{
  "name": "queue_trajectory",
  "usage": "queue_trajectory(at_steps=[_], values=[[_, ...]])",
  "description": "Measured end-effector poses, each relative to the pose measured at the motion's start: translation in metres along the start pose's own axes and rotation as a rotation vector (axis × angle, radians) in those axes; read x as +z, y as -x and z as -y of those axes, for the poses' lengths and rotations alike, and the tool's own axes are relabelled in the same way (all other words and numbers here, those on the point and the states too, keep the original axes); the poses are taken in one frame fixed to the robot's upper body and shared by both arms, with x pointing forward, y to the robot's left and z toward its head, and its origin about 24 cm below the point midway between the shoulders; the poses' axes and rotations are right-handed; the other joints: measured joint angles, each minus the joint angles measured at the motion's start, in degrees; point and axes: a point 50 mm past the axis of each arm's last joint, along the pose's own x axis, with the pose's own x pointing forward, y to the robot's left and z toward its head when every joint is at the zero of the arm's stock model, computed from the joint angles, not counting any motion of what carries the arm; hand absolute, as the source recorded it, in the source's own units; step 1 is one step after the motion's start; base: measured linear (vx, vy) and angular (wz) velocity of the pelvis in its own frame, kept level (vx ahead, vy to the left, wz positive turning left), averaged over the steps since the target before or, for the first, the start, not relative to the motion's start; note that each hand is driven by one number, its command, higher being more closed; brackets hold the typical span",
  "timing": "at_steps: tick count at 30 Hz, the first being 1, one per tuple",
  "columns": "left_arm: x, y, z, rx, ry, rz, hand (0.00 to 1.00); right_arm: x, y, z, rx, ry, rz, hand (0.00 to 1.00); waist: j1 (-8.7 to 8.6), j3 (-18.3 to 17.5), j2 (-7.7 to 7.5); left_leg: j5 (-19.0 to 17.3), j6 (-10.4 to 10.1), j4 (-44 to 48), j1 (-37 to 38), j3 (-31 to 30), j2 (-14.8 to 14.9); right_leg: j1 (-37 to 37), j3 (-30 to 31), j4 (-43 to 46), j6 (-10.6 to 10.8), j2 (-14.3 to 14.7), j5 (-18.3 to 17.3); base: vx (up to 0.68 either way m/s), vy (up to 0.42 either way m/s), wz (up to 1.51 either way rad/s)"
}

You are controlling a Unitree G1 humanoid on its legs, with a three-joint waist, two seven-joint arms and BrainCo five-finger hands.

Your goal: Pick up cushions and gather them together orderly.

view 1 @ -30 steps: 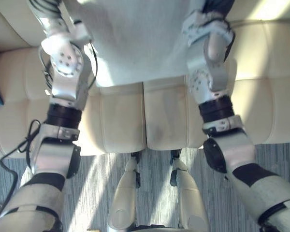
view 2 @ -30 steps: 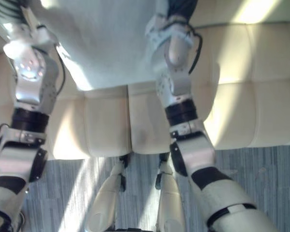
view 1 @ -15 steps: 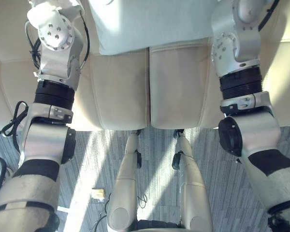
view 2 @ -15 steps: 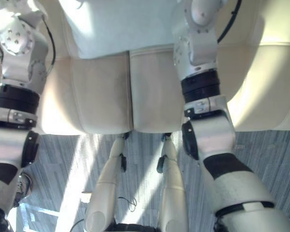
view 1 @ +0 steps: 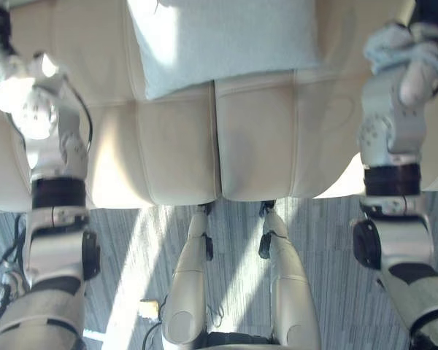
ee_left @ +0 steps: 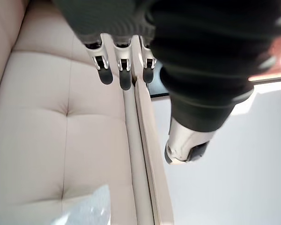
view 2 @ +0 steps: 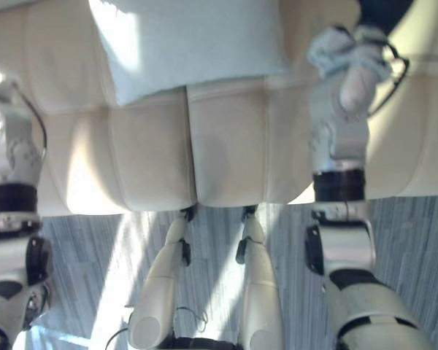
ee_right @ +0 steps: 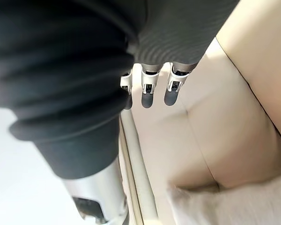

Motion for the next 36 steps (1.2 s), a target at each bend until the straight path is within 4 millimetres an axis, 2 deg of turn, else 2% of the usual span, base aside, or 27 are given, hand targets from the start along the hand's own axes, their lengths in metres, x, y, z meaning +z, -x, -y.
queue_trajectory(at_steps=[2, 3, 5, 7, 9, 11, 12, 13, 14, 15, 16, 18, 19, 20, 21, 24, 26, 29, 30, 31, 32, 34, 36], values=[[-0.011, 0.024, -0.03, 0.022, -0.055, -0.055, 0.0, -0.008, 0.024, 0.02, 0.019, 0.092, -0.039, 0.0, -0.08, -0.2, -0.34, -0.5, -0.1, 0.0, 2.6, -0.2, 0.1, 2.2, -0.6, 1.5, -0.2, -0.1, -1.6, 0.01, -0.052, 0.19], [-0.02, 0.043, -0.047, 0.021, -0.086, -0.109, 0.0, -0.016, 0.042, 0.031, 0.043, 0.14, -0.09, 0.0, -0.05, -0.3, -0.48, -1.0, 0.2, 0.1, 4.4, -0.4, 0.1, 3.7, -1.1, 2.6, -0.1, -0.3, -2.7, 0.0, -0.065, 0.18], [-0.032, 0.076, -0.063, 0.014, -0.113, -0.206, 0.0, -0.036, 0.074, 0.042, 0.067, 0.178, -0.209, 0.0, 0.09, -1.4, -1.09, -1.5, -0.1, 0.1, 6.2, -0.4, 0.2, 5.2, -1.5, 3.5, 0.1, -0.5, -4.2, 0.0, -0.053, 0.17], [-0.055, 0.128, -0.076, -0.004, -0.129, -0.393, 0.0, -0.06, 0.122, 0.055, 0.061, 0.182, -0.396, 0.0, 0.1, -3.2, -1.18, -1.8, 0.0, 0.0, 8.1, -0.3, 0.5, 7.6, -2.7, 3.3, -0.3, -0.6, -5.3, 0.01, -0.042, 0.22], [-0.069, 0.171, -0.083, -0.023, -0.137, -0.553, 0.0, -0.075, 0.162, 0.061, 0.078, 0.204, -0.544, 0.0, 0.14, -4.1, -1.79, -2.4, -0.1, 0.0, 10.6, -0.1, 0.6, 10.2, -2.9, 3.2, -0.3, -0.5, -5.8, 0.04, -0.027, 0.04], [-0.087, 0.238, -0.095, -0.053, -0.161, -0.822, 0.0, -0.092, 0.221, 0.07, 0.111, 0.254, -0.763, 0.0, 0.26, -8.2, -3.01, -3.6, -0.2, 0.2, 13.4, 1.2, 1.1, 13.2, -2.6, 1.9, -0.2, 0.0, -5.9, 0.07, -0.018, -0.15], [-0.091, 0.255, -0.098, -0.063, -0.174, -0.892, 0.0, -0.096, 0.238, 0.074, 0.107, 0.274, -0.828, 0.0, 0.22, -9.5, -3.24, -3.9, -0.2, 0.2, 14.1, 1.4, 1.2, 14.3, -2.6, 1.2, -0.2, 0.1, -5.9, 0.09, -0.007, -0.14], [-0.096, 0.287, -0.103, -0.06, -0.187, -1.017, 0.0, -0.101, 0.27, 0.083, 0.087, 0.301, -0.946, 0.0, 0.09, -11.9, -3.64, -4.6, -0.2, 0.3, 15.6, 1.6, 1.5, 16.3, -2.6, 0.0, -0.2, 0.5, -5.9, 0.1, -0.008, -0.07], [-0.099, 0.307, -0.107, -0.056, -0.199, -1.098, 0.0, -0.103, 0.291, 0.088, 0.076, 0.326, -1.027, 0.0, 0.04, -13.4, -3.89, -5.1, -0.2, 0.3, 16.8, 1.9, 1.8, 17.8, -2.6, -0.7, -0.2, 0.7, -5.9, 0.12, -0.01, -0.06], [-0.101, 0.331, -0.113, -0.045, -0.213, -1.199, 0.0, -0.104, 0.321, 0.096, 0.065, 0.358, -1.14, 0.0, -0.16, -15.2, -4.18, -5.6, -0.3, 0.3, 18.3, 2.4, 2.0, 19.7, -2.7, -1.7, -0.1, 1.0, -6.0, 0.1, -0.008, -0.04], [-0.102, 0.344, -0.116, -0.039, -0.225, -1.249, 0.0, -0.105, 0.336, 0.099, 0.06, 0.375, -1.201, 0.0, -0.3, -16.3, -4.32, -5.9, -0.3, 0.4, 19.1, 2.5, 2.0, 20.7, -2.7, -2.0, 0.1, 1.2, -6.2, 0.11, -0.002, -0.02], [-0.102, 0.385, -0.128, -0.023, -0.27, -1.432, 0.0, -0.1, 0.389, 0.113, 0.024, 0.422, -1.419, 0.0, -0.65, -19.3, -4.28, -7.0, -0.4, 0.3, 22.3, 2.7, 2.2, 24.1, -2.7, -2.8, 0.3, 1.4, -6.8, 0.11, 0.002, -0.02], [-0.101, 0.397, -0.132, -0.039, -0.3, -1.49, 0.0, -0.097, 0.405, 0.117, 0.032, 0.45, -1.487, 0.0, -0.73, -20.4, -4.16, -7.3, -0.4, 0.3, 23.2, 2.8, 2.2, 25.1, -2.7, -3.0, 0.3, 1.4, -7.1, 0.07, 0.001, -0.02], [-0.1, 0.403, -0.134, -0.049, -0.316, -1.517, 0.0, -0.095, 0.412, 0.119, 0.031, 0.457, -1.521, 0.0, -0.74, -20.9, -4.07, -7.5, -0.4, 0.2, 23.7, 3.0, 2.2, 25.6, -2.6, -3.1, 0.4, 1.5, -7.2, 0.08, 0.003, -0.02], [-0.098, 0.415, -0.14, -0.07, -0.354, -1.574, 0.0, -0.09, 0.431, 0.123, 0.04, 0.483, -1.606, 0.0, -0.84, -22.2, -3.72, -7.9, -0.6, 0.1, 25.2, 3.5, 2.4, 27.1, -2.6, -3.4, 0.6, 1.5, -7.6, 0.06, 0.004, -0.02], [-0.093, 0.426, -0.151, -0.049, -0.407, -1.629, 0.0, -0.086, 0.45, 0.124, 0.007, 0.477, -1.692, 0.0, -0.9, -23.8, -2.95, -9.0, -0.6, 0.3, 26.9, 4.1, 2.6, 29.9, -2.6, -4.0, 0.9, 1.6, -7.8, 0.05, 0.009, -0.02], [-0.091, 0.428, -0.154, -0.043, -0.419, -1.641, 0.0, -0.084, 0.456, 0.124, 0.006, 0.473, -1.72, 0.0, -0.9, -23.9, -2.81, -9.7, -0.4, 1.3, 27.1, 3.9, 2.6, 31.0, -3.5, -3.9, 0.8, 1.4, -8.5, 0.02, 0.008, 0.29], [-0.091, 0.428, -0.159, -0.009, -0.426, -1.646, 0.0, -0.087, 0.458, 0.123, 0.006, 0.474, -1.741, 0.0, -0.94, -24.0, -2.59, -11.9, 1.6, 6.3, 24.1, 4.4, 3.3, 30.2, -6.1, -1.9, 1.1, 0.5, -9.6, 0.02, 0.007, 0.42], [-0.09, 0.429, -0.16, -0.006, -0.432, -1.653, 0.0, -0.09, 0.456, 0.12, 0.009, 0.471, -1.736, 0.0, -0.7, -24.4, -2.99, -13.7, 1.6, 6.4, 23.7, 5.9, 3.7, 29.2, -6.4, -2.1, -0.2, -0.3, -8.8, 0.0, 0.029, 0.1], [-0.091, 0.424, -0.165, -0.004, -0.448, -1.645, 0.0, -0.095, 0.454, 0.113, 0.016, 0.457, -1.731, 0.0, -0.85, -24.0, -3.51, -14.7, 2.3, 15.3, 21.2, 7.6, 4.8, 28.5, -6.2, -1.8, -0.7, -1.2, -8.3, 0.02, 0.044, -0.04], [-0.09, 0.426, -0.167, 0.001, -0.454, -1.655, 0.0, -0.098, 0.452, 0.112, 0.03, 0.464, -1.726, 0.0, -0.75, -24.1, -3.34, -16.0, 2.3, 20.6, 20.2, 7.7, 5.7, 28.0, -5.9, -1.0, -0.8, -1.3, -8.4, 0.06, 0.095, -0.23], [-0.09, 0.43, -0.165, 0.005, -0.451, -1.669, 0.0, -0.105, 0.443, 0.111, 0.052, 0.477, -1.704, 0.0, -0.8, -24.1, -2.33, -22.0, 0.5, 34.1, 21.4, 8.2, 9.3, 26.6, -4.9, 2.1, -0.8, -1.3, -8.3, 0.06, 0.126, -0.49], [-0.091, 0.432, -0.16, 0.002, -0.436, -1.677, 0.0, -0.11, 0.435, 0.112, 0.049, 0.483, -1.683, 0.0, -1.08, -24.4, -0.58, -22.2, -0.8, 34.9, 22.7, 7.9, 10.0, 25.3, -4.6, 4.8, -0.5, -1.3, -8.2, 0.0, 0.188, -0.19]])
